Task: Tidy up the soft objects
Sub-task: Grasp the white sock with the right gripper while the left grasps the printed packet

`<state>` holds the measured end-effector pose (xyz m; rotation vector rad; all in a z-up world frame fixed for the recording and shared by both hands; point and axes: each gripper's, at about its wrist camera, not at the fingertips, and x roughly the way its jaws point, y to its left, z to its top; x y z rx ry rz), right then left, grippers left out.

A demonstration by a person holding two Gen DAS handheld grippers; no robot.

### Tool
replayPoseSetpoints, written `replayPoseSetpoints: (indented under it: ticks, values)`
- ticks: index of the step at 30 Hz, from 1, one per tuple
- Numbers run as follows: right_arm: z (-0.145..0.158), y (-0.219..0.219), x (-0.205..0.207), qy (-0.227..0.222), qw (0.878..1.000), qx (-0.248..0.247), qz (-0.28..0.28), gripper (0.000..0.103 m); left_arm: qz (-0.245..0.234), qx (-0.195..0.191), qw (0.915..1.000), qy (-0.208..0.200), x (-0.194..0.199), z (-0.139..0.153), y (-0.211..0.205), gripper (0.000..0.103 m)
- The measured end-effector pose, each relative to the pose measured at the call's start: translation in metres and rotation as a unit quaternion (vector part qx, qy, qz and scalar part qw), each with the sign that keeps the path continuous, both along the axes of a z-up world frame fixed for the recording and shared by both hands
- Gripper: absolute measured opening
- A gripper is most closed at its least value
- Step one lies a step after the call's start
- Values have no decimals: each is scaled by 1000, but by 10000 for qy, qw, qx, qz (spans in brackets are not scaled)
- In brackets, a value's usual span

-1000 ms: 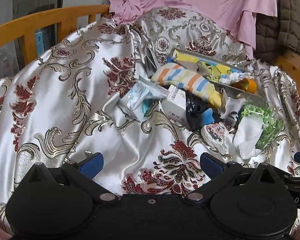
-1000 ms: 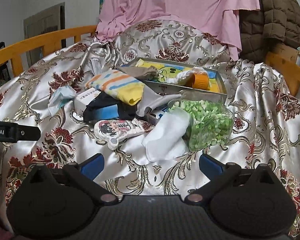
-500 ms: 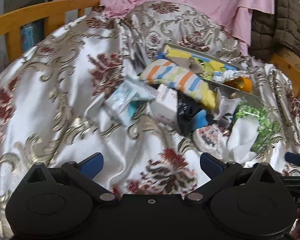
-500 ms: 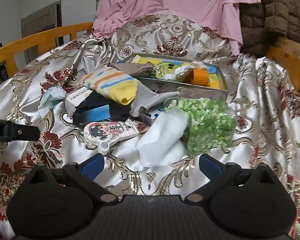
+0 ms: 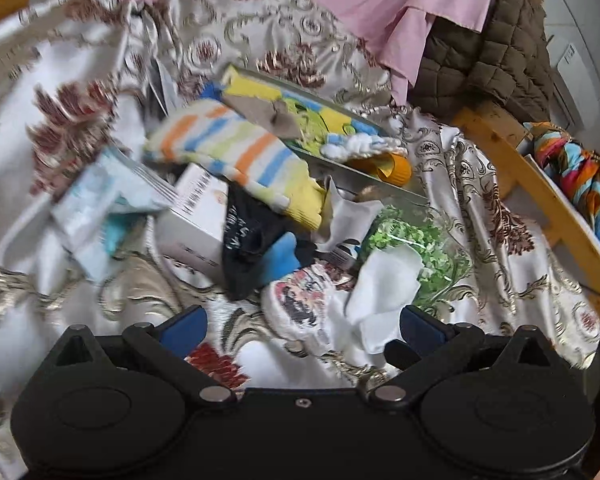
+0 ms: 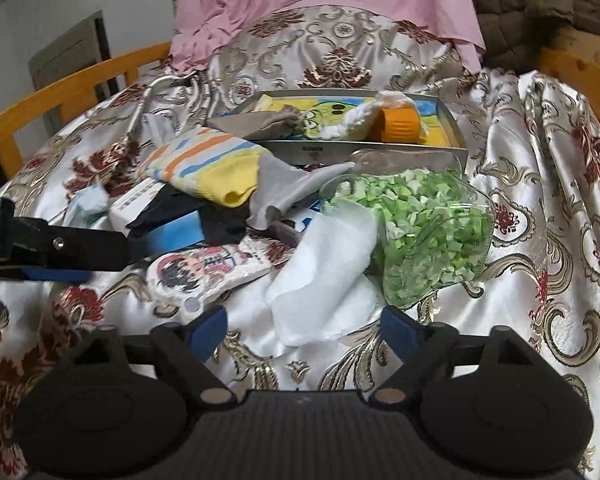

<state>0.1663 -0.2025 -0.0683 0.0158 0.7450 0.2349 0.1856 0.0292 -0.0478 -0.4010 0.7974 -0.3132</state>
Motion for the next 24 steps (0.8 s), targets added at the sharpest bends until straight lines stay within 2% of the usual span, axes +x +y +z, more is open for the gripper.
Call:
replayPoseSetpoints:
  ticks: [2, 4, 7, 14, 17, 20, 22, 24]
  values:
    - [-3, -1, 5, 35, 10000, 57, -32, 81, -18, -183, 9997, 148, 11, -6, 0, 101]
    - [-6, -1, 10, 56, 9999, 113, -7, 72, -32, -374, 9989, 295, 21, -14, 1, 94]
    - [-9, 3, 18, 63, 9999, 97, -11, 63, -23, -544, 9975, 452, 29, -24, 2, 90]
    - [-16, -1, 30, 197, 9992, 200, -282, 62, -64, -740, 9955, 592, 40, -39, 3, 90]
    - [-18, -2, 34, 208, 9987, 290, -366, 62, -131, -719, 9959, 538, 43, -39, 1, 89]
    - [-19, -2, 39, 190, 9984, 366, -386, 61, -263, -527, 9976, 359, 39, -36, -4, 76]
    - [-18, -2, 40, 152, 9984, 372, -397, 51, -394, -438, 9980, 239, 37, -32, -9, 71]
    - [-18, -1, 41, 131, 9986, 311, -407, 50, -404, -432, 9978, 288, 38, -34, -9, 71]
